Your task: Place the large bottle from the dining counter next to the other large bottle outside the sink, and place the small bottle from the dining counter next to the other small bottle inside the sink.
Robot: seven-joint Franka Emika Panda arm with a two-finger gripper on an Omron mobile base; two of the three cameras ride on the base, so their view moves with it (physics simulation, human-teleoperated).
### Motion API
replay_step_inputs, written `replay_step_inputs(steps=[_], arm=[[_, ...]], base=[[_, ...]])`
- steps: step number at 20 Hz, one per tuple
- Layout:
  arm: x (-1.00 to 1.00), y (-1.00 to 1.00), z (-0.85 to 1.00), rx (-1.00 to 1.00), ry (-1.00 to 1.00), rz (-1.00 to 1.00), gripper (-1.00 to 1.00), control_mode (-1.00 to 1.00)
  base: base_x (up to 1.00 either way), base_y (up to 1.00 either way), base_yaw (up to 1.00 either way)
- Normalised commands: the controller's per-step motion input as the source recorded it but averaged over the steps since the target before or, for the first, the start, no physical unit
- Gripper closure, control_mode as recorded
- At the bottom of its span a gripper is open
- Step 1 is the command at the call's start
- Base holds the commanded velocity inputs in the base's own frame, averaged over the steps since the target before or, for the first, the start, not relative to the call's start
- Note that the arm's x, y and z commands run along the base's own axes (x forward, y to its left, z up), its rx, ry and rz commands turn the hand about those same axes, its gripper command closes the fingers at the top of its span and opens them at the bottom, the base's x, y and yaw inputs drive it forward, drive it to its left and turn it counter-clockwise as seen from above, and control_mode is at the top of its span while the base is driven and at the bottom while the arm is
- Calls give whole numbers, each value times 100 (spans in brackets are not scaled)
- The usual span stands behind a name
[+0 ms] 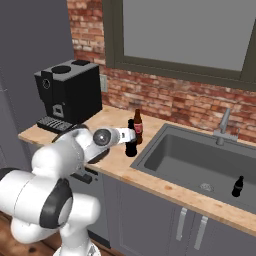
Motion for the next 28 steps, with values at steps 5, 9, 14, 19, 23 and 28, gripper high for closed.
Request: replay_step_inputs(steps=[5, 9, 14, 19, 23, 28], arm=[[0, 14, -10, -2, 16, -18, -100, -100], [0, 8, -3, -1, 13, -17, -100, -100], [0, 0, 15, 0, 4, -14, -100, -100], [6, 0, 51, 2, 0, -4, -100, -100], [8, 0, 59, 11, 1, 0, -100, -100], [12, 0, 41, 14, 8, 0, -100, -100]], base=[[0, 0, 0], [0, 0, 0], [0, 0, 0], [0, 0, 0], [0, 0, 0], [0, 0, 0]])
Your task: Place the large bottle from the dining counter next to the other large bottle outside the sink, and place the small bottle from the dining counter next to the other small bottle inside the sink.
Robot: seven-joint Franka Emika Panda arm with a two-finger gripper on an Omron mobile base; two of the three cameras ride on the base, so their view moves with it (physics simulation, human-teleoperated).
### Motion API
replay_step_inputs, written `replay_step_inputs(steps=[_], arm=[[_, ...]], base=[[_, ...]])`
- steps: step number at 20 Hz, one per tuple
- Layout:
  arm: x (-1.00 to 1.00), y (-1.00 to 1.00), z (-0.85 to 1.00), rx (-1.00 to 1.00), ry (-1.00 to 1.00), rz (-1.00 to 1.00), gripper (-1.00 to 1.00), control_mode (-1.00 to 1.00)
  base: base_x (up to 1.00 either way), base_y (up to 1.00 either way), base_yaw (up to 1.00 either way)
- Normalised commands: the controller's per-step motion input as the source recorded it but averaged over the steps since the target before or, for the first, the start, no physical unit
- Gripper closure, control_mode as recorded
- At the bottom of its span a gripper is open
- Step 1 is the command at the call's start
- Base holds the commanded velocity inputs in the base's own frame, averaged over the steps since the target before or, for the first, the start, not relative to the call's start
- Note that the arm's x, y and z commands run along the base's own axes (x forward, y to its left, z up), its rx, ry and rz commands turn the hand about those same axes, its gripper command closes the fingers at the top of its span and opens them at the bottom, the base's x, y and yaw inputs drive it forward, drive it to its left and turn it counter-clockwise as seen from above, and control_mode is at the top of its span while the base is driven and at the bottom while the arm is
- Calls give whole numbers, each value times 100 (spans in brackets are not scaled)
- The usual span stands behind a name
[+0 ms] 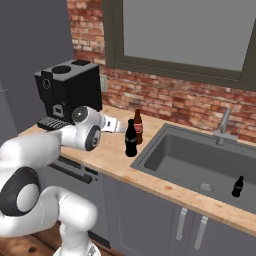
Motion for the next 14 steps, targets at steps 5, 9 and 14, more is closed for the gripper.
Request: replay_step_inputs(steps=[5, 9, 14], arm=[[2, 1, 21, 8, 16, 0, -100, -100], [0, 8, 48, 5, 13, 0, -100, -100], [-2, 18, 18, 2, 11, 0, -100, -100]], base=[[0, 0, 0], [0, 0, 0], [0, 0, 0]])
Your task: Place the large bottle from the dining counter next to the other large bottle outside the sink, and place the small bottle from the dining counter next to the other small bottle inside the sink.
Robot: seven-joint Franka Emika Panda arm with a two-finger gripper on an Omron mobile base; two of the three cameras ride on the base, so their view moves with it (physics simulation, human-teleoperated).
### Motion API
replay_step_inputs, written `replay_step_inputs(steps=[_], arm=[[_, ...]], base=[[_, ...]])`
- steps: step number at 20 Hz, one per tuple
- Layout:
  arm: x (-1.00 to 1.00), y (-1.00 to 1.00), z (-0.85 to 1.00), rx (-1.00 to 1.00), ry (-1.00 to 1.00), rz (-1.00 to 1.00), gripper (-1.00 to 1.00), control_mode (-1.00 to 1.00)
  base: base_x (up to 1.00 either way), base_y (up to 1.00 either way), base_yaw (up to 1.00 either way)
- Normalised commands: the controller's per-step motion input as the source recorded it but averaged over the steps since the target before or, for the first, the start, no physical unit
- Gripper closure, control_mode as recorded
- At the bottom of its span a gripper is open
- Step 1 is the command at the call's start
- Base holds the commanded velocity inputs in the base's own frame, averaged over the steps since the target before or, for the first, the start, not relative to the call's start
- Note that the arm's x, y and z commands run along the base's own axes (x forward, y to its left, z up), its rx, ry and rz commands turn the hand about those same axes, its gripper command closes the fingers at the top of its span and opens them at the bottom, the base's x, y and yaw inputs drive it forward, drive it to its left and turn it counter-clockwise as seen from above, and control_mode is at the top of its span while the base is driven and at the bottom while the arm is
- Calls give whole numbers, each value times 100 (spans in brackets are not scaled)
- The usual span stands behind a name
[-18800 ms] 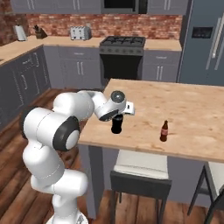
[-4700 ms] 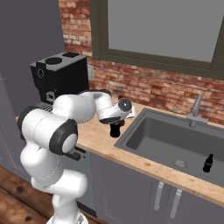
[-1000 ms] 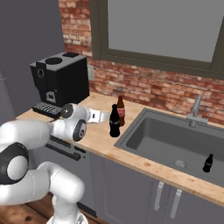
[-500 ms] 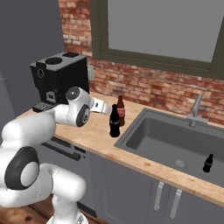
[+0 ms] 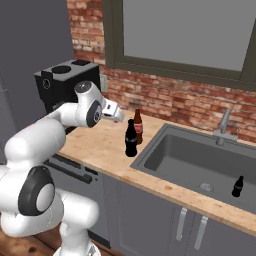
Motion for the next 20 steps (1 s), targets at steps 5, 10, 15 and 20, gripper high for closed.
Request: replay_step_inputs(steps=[5, 10, 15, 20], arm=[[-13, 14, 0, 1, 9, 0, -100, -100], [-32, 2, -3, 0, 1, 4, -100, -100], [-42, 0, -17, 0, 0, 6, -100, -100], [-38, 0, -26, 0, 0, 7, -100, -100]], base=[[0, 0, 0], [0, 0, 0], [0, 0, 0], [0, 0, 0]])
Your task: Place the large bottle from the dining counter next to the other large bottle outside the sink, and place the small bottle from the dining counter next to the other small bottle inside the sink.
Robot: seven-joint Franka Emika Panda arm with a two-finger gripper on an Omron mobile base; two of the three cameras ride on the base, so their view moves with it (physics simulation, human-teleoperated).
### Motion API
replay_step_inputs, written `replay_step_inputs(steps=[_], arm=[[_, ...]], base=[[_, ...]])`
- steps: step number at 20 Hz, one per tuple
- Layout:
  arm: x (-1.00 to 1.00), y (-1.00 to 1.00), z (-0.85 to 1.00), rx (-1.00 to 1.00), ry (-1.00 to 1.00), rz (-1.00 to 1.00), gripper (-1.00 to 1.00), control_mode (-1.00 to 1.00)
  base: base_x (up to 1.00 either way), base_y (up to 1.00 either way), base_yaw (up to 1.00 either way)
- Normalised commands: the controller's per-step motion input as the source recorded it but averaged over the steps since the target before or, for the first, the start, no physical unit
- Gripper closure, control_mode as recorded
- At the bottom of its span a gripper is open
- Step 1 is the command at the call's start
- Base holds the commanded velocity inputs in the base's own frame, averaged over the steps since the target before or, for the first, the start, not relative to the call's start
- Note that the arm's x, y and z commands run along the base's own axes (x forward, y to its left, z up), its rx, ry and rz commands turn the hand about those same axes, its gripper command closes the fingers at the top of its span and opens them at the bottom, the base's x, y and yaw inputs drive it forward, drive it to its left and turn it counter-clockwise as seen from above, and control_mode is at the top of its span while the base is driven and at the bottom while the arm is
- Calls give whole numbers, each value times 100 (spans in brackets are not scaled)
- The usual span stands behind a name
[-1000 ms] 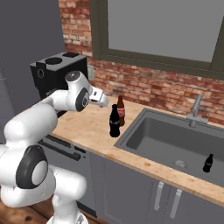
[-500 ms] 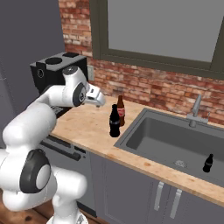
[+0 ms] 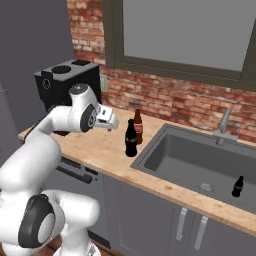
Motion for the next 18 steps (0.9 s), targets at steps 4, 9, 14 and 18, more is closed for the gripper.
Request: replay_step_inputs(steps=[4, 9, 14, 18], arm=[[-34, 9, -12, 0, 0, 4, -100, -100], [-12, 12, 0, 0, 0, 0, -100, -100], [-19, 11, 0, 0, 0, 0, -100, -100], [-22, 7, -3, 0, 0, 0, -100, -100]], base=[[0, 0, 0], [0, 0, 0], [0, 0, 0], [0, 0, 0]])
